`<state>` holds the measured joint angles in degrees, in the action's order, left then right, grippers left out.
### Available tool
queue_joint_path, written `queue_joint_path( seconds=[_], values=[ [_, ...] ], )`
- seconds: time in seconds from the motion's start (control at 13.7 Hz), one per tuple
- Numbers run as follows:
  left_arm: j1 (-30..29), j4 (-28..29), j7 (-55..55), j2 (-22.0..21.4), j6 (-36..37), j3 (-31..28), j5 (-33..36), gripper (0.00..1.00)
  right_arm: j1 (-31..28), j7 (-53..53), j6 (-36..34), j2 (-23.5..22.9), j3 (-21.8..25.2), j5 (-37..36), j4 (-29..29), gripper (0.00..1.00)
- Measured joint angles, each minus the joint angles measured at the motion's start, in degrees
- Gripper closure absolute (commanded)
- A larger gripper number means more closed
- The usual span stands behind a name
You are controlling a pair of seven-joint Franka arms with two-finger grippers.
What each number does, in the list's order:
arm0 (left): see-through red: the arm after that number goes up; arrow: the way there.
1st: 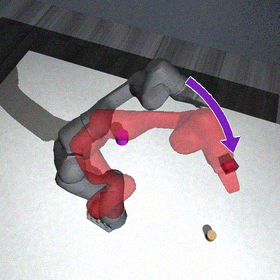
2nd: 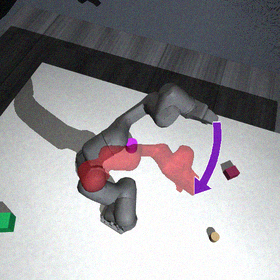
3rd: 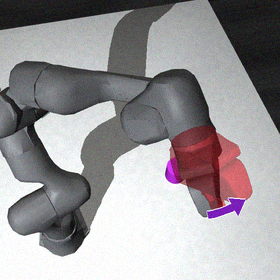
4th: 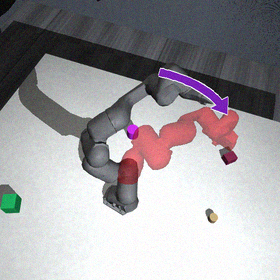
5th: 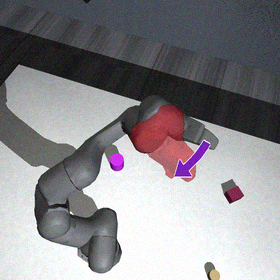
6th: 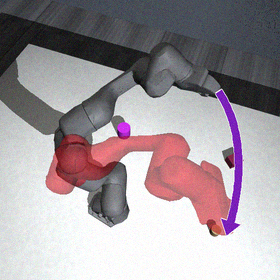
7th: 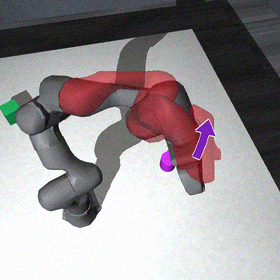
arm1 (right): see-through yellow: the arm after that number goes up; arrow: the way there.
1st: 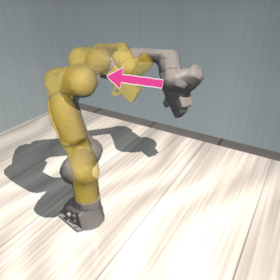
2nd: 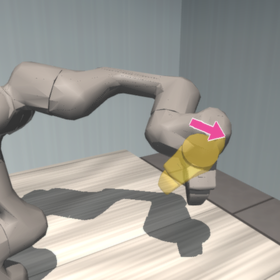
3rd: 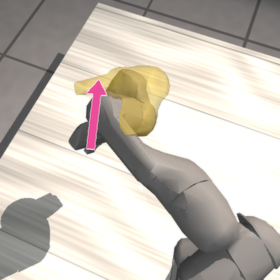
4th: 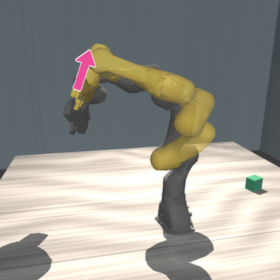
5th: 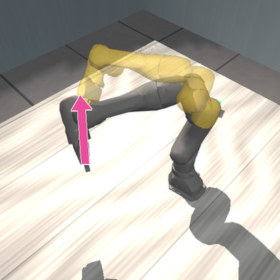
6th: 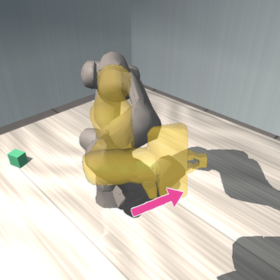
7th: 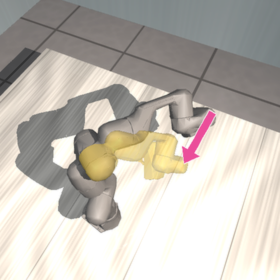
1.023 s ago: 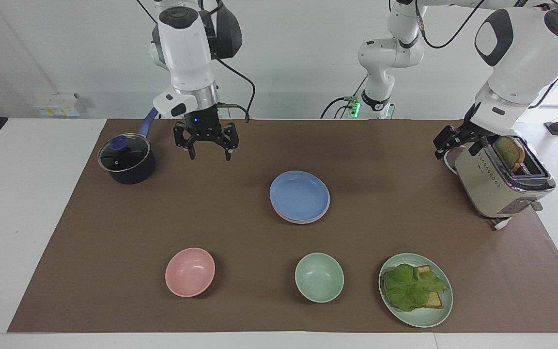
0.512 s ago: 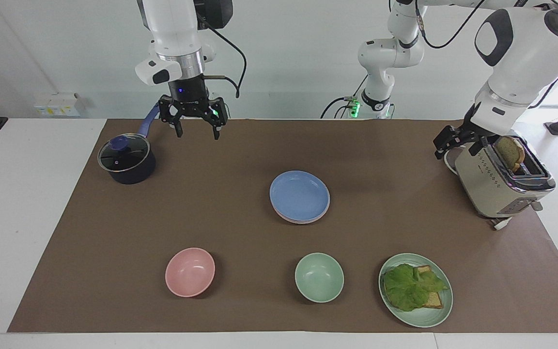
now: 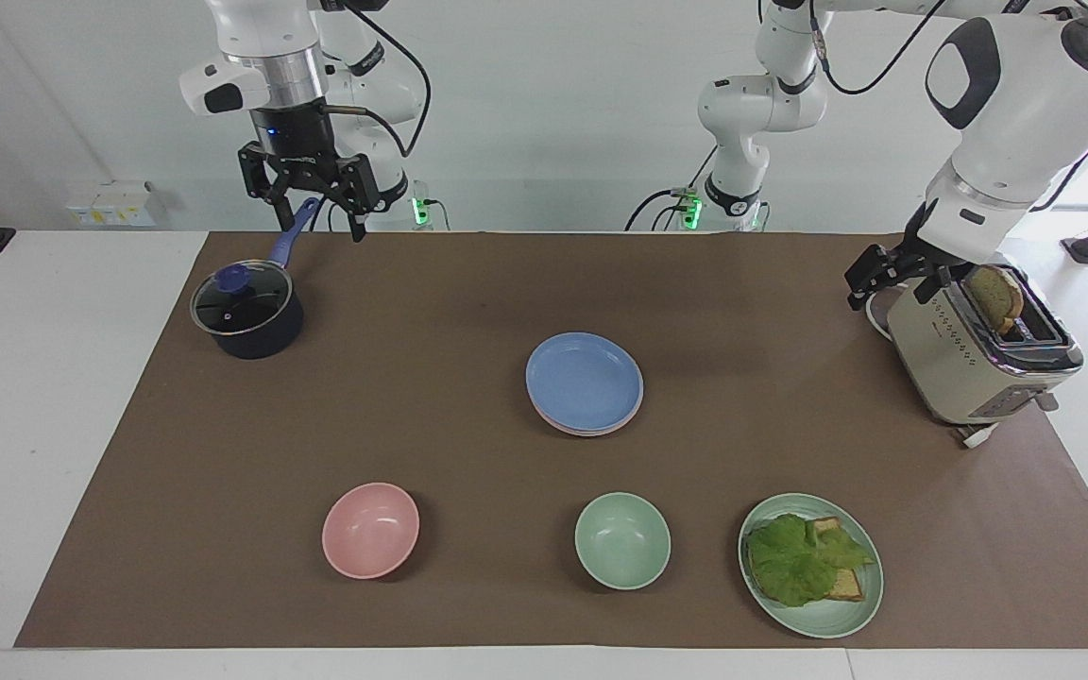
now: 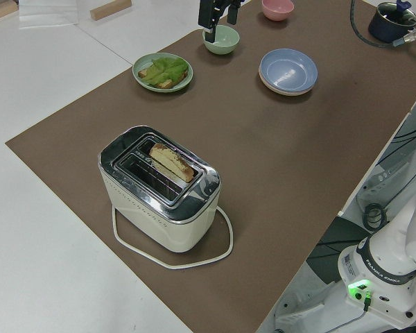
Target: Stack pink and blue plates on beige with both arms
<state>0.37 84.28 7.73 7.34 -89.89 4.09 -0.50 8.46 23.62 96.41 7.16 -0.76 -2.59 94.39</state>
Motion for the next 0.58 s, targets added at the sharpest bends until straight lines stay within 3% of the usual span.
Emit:
queue_joint_path(
  seconds=[0.37,0.58],
  values=[
    [0.0,0.0,0.0,0.0,0.0,0.0,0.0,0.0,-0.1,-10.4,-4.4,0.4,6.6,3.1,0.0,0.0],
    [0.0,0.0,0.0,0.0,0.0,0.0,0.0,0.0,-1.0,-15.9,-5.4,0.4,7.8,3.5,0.6,0.0]
  ],
)
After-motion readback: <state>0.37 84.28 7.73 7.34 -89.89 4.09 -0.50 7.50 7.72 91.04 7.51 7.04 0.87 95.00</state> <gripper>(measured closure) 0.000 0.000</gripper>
